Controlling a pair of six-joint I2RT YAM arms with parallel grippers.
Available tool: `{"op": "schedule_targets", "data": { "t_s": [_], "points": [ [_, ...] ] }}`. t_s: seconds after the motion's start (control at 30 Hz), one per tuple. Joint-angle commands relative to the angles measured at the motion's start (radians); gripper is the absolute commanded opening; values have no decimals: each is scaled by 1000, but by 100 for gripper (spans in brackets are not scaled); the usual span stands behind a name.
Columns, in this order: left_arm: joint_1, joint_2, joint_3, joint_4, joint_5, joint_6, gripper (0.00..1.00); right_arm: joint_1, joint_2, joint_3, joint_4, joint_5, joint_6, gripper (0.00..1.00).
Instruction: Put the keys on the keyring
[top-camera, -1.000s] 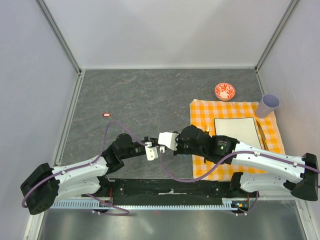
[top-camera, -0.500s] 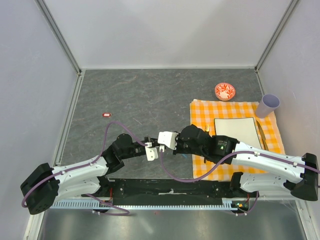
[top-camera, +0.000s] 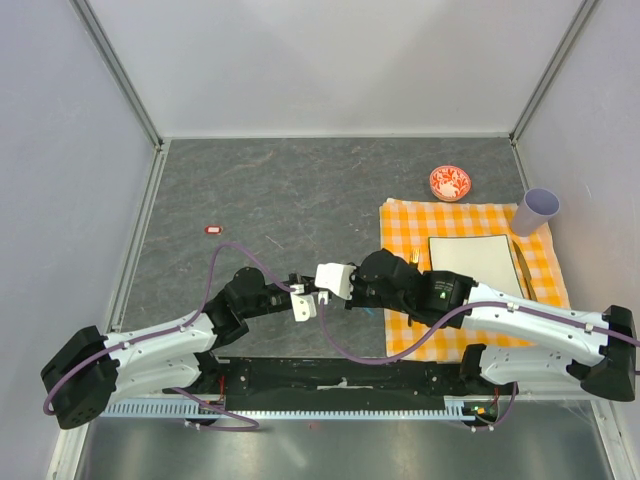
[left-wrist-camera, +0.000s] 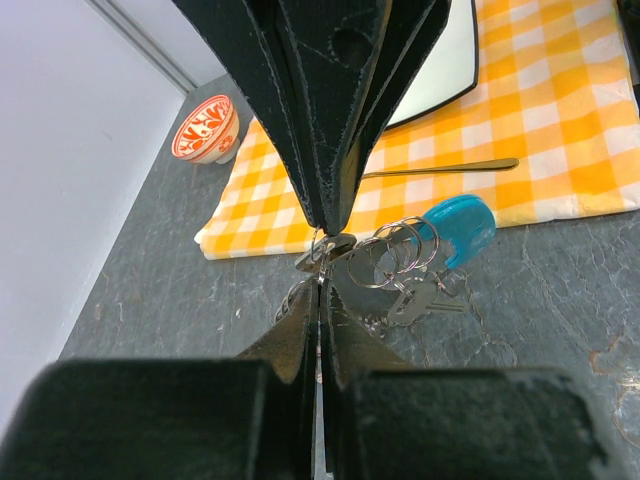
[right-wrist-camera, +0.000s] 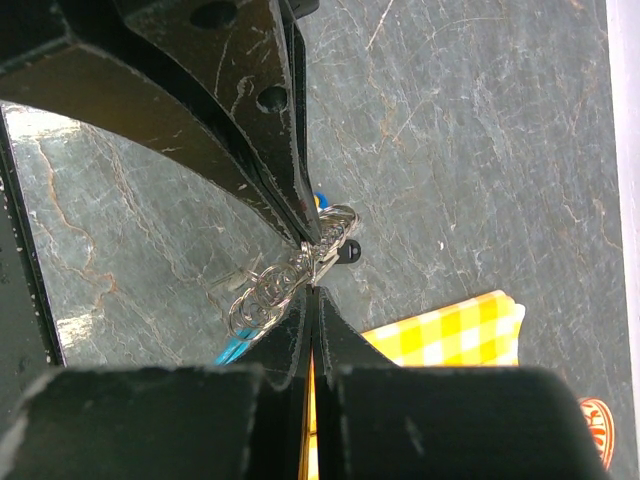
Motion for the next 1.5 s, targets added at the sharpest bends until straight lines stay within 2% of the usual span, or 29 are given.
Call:
{"op": "schedule_targets", "data": {
  "t_s": [0.0, 1.47],
  "points": [
    [-7, -11, 36, 19, -11, 30, 2, 4, 7, 24, 15, -4, -1, 0],
    [-7, -13, 33, 24, -21, 24, 2, 4, -15, 25, 3, 2, 8, 0]
  ]
}}
